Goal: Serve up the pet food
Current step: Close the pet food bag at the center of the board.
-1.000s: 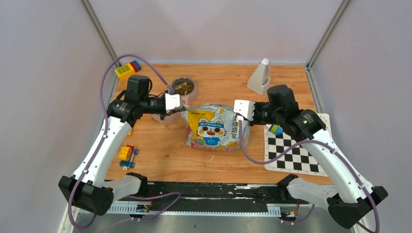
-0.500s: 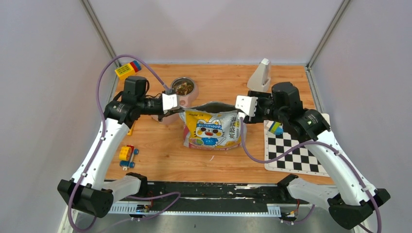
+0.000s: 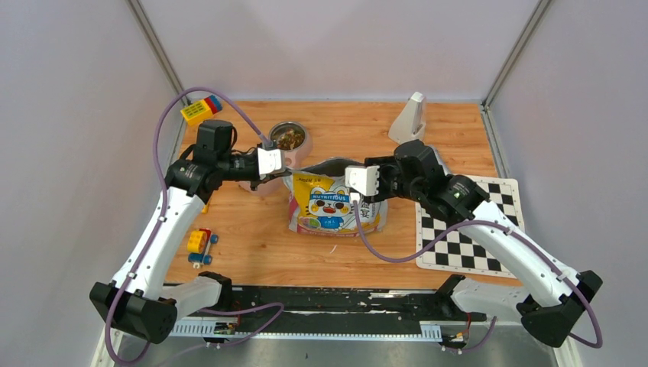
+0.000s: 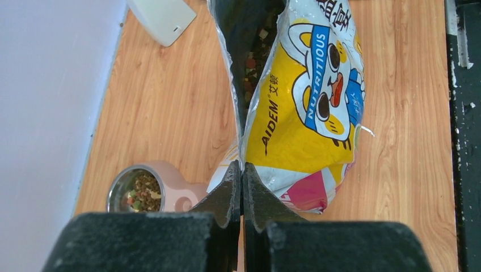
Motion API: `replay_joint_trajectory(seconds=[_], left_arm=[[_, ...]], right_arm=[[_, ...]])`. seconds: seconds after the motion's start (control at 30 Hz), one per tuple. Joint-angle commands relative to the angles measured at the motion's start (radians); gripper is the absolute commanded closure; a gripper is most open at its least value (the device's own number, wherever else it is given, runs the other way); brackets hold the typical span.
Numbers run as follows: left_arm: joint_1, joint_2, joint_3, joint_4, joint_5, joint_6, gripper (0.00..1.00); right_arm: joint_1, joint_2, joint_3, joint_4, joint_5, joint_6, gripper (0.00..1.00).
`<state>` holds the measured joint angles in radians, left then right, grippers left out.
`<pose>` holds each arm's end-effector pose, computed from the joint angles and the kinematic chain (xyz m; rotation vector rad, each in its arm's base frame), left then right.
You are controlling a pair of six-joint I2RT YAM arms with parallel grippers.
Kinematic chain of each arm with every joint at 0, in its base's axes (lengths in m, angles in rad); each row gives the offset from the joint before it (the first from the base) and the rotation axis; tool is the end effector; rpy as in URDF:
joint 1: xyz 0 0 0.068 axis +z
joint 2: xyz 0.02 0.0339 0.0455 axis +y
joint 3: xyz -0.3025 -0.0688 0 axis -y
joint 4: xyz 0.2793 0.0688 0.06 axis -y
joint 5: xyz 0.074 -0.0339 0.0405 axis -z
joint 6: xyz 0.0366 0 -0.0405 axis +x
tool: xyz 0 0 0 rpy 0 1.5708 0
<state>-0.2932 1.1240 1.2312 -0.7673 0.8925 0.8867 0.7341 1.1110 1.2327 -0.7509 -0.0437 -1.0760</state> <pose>0.2188 -0.0958 0.4164 1.4761 1.3771 -0.6178 0.1809 0.1654 0.4130 -1.7476 1.3413 -0.1433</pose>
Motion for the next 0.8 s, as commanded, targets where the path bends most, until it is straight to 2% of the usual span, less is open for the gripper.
replay_joint_trajectory(seconds=[0.0, 0.17, 0.23, 0.33, 0.53, 0.73, 0.77], left_arm=[[-0.004, -0.031, 0.010, 0.079, 0.034, 0.001, 1.00], [-0.004, -0.028, 0.011, 0.079, 0.031, 0.002, 1.00], [-0.004, -0.028, 0.014, 0.079, 0.029, 0.001, 1.00], [-0.004, -0.028, 0.017, 0.077, 0.026, 0.000, 1.00], [-0.005, -0.028, 0.023, 0.053, 0.009, 0.030, 1.00], [-0.004, -0.042, 0.024, -0.076, -0.024, 0.230, 1.00], [-0.004, -0.045, 0.019, -0.109, -0.023, 0.283, 1.00]], right_arm=[[0.017, -0.009, -0.029, 0.062, 0.089, -0.032, 0.56], [0.025, -0.031, -0.050, 0.085, 0.123, -0.053, 0.76], [0.025, -0.036, -0.058, 0.096, 0.136, -0.066, 0.89], [0.026, -0.039, -0.061, 0.096, 0.145, -0.080, 1.00], [0.033, -0.062, -0.027, 0.023, 0.105, -0.085, 1.00], [0.023, -0.098, 0.021, -0.055, 0.006, -0.063, 1.00], [0.022, -0.098, 0.011, -0.055, -0.002, -0.059, 0.95]])
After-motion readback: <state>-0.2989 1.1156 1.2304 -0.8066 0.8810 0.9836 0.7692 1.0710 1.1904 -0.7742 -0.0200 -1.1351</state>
